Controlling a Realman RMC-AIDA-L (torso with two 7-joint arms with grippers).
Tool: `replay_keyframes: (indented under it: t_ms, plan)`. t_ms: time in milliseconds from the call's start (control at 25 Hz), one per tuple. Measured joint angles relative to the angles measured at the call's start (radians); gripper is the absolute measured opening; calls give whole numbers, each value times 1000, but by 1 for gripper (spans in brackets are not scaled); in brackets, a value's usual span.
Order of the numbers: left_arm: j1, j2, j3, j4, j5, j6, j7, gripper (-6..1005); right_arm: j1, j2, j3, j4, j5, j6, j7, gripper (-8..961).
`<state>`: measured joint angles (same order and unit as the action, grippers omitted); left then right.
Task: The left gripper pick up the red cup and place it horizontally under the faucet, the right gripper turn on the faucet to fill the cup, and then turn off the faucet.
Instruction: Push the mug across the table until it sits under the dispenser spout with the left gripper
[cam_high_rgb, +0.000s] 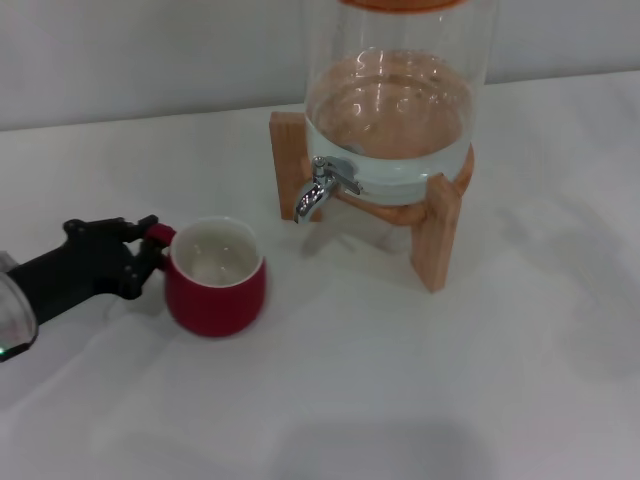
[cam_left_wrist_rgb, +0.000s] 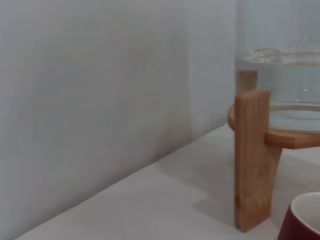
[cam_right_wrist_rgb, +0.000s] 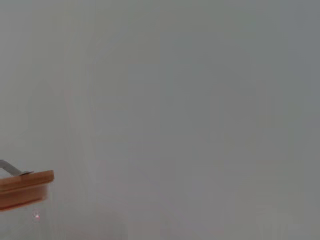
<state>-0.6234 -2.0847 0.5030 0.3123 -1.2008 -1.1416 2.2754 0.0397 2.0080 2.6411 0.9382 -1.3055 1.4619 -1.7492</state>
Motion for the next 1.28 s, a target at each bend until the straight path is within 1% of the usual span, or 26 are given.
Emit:
replay_keyframes:
  t_ms: [160,520,720,960,1280]
  plan:
    - [-26,-1,0,-39,-3,29,39,165,1,1,-1,-2,0,12,0,720]
    - [-50,-4,0,-89,-58,43,113,165,2,1,-1,-5,0,28,1,721]
    - [-75,-5,0,-132,-74,70,152,159,3,2,-1,-7,1,32,2,721]
    - [-86,-5,0,-150,-76,97,163,158,6,1,-3,-15,2,39,2,720]
    - [-118,-4,0,-183,-71,116,163,157,12,1,-3,-16,3,42,0,721]
